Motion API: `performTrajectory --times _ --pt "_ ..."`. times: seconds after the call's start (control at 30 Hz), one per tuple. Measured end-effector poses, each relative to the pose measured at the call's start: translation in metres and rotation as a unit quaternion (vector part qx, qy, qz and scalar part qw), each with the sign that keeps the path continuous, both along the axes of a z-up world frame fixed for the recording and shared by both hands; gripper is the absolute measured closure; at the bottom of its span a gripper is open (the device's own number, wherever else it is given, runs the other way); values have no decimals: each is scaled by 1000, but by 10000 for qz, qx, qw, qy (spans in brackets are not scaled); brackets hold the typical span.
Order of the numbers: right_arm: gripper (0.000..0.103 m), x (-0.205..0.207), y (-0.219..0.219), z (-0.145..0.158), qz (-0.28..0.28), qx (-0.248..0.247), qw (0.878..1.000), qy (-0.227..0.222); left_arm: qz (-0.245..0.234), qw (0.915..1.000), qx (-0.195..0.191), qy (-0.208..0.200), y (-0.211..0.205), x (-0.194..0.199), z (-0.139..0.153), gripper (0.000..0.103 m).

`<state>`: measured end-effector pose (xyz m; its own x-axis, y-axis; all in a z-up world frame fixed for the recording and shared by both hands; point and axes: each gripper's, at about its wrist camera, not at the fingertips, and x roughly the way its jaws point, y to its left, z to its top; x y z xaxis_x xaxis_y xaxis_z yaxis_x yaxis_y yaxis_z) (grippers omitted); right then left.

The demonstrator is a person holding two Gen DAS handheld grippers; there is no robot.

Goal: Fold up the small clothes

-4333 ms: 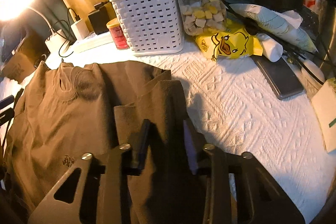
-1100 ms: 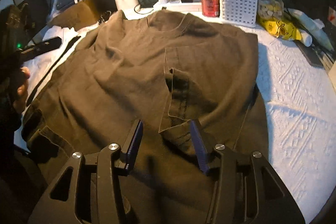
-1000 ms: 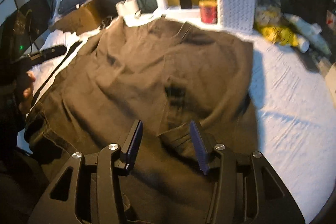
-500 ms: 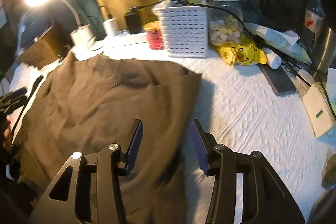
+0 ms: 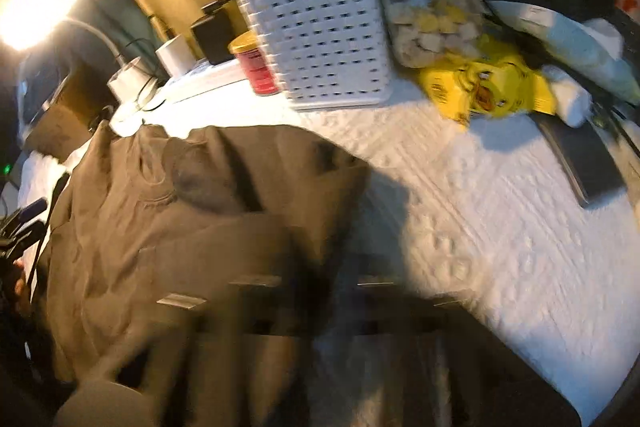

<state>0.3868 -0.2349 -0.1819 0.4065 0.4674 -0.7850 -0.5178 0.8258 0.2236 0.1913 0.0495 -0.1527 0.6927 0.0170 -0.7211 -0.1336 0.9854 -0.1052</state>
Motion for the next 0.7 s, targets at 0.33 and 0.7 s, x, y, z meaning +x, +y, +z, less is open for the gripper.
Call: performTrajectory --times 0.33,0.7 --pt "96 19 -25 21 -515 -635 9947 -628 -62 9999 87 27 -5 8 0 1" --pt "77 8 -26 14 -577 -851 9934 -504 -27 9999 138 -8 -6 -1 8 1"
